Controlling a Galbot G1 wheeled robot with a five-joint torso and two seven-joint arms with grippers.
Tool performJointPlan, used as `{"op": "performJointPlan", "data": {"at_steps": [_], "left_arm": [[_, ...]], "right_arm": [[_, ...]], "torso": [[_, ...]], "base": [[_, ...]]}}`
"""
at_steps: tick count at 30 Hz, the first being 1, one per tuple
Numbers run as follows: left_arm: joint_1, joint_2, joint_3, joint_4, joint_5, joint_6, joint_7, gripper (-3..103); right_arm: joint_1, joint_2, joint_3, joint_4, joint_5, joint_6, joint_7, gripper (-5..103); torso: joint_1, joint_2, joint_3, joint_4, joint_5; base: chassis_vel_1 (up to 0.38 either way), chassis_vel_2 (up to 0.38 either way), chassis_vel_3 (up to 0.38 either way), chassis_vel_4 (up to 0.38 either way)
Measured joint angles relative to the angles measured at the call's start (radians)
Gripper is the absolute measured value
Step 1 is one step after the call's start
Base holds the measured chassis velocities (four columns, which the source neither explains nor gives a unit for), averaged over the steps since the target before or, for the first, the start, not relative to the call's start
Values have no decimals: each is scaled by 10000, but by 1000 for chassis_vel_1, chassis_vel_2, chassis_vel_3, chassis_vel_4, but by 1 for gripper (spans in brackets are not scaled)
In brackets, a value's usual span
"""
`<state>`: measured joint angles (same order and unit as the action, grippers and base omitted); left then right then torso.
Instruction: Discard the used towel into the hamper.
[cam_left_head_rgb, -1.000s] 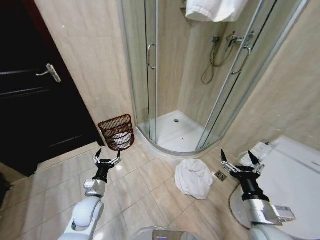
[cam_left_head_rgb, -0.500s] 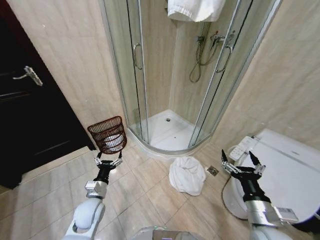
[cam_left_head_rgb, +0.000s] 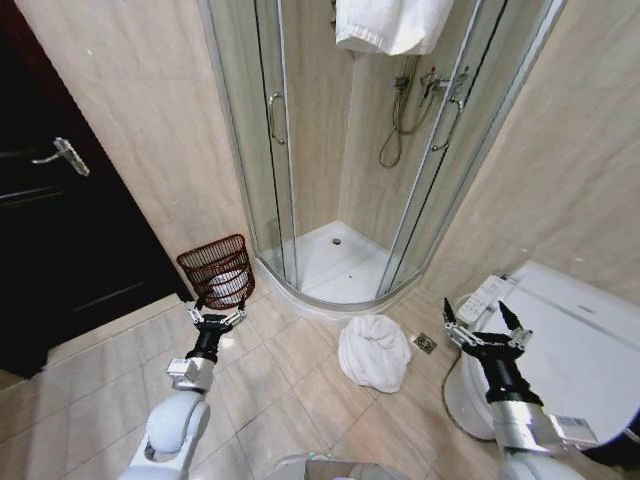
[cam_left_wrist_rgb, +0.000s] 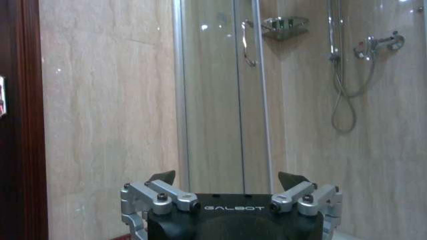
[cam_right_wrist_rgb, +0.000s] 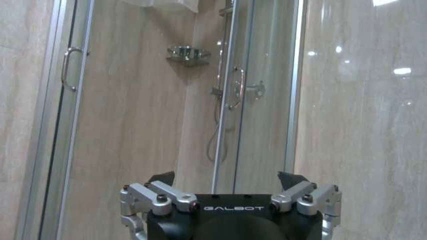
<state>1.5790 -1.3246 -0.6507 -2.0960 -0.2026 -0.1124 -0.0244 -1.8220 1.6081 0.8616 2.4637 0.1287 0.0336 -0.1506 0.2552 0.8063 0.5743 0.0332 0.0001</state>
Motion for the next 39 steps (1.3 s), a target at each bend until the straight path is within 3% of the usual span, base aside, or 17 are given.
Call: {"op": "performJointPlan", "data": {"at_steps": [7, 19, 22, 24, 28, 39], "left_arm": [[-184, -227, -194, -296, 18, 404, -49, 100], [-33, -476, -797, -1396, -276, 1200, 150, 100], [-97, -591, -770, -1275, -210, 1094, 168, 100], [-207, -719, -744, -927, 116, 626, 167, 100], [-271, -731, -580, -628, 239, 301, 166, 100], [-235, -1042, -203, -740, 339, 213, 196, 100]], "right_arm": [[89, 0, 18, 116, -2, -412, 134, 100], [677, 0, -45, -191, -227, -340, -39, 100], [676, 0, -22, -216, -244, -102, -51, 100], [519, 0, 36, -188, -125, 176, -47, 100], [256, 0, 130, -113, 142, 516, -40, 100], [238, 0, 78, -109, 221, 682, 62, 100]], "torso": [[154, 338, 186, -1, -1], [399, 917, 522, 1, 0], [450, 1028, 580, 0, 1], [513, 1160, 651, -1, 0], [597, 1346, 750, -1, -1], [820, 1857, 1037, 1, 0]], "base": [[0, 0, 0, 0], [0, 0, 0, 0], [0, 0, 0, 0], [0, 0, 0, 0], [0, 0, 0, 0], [0, 0, 0, 0]]}}
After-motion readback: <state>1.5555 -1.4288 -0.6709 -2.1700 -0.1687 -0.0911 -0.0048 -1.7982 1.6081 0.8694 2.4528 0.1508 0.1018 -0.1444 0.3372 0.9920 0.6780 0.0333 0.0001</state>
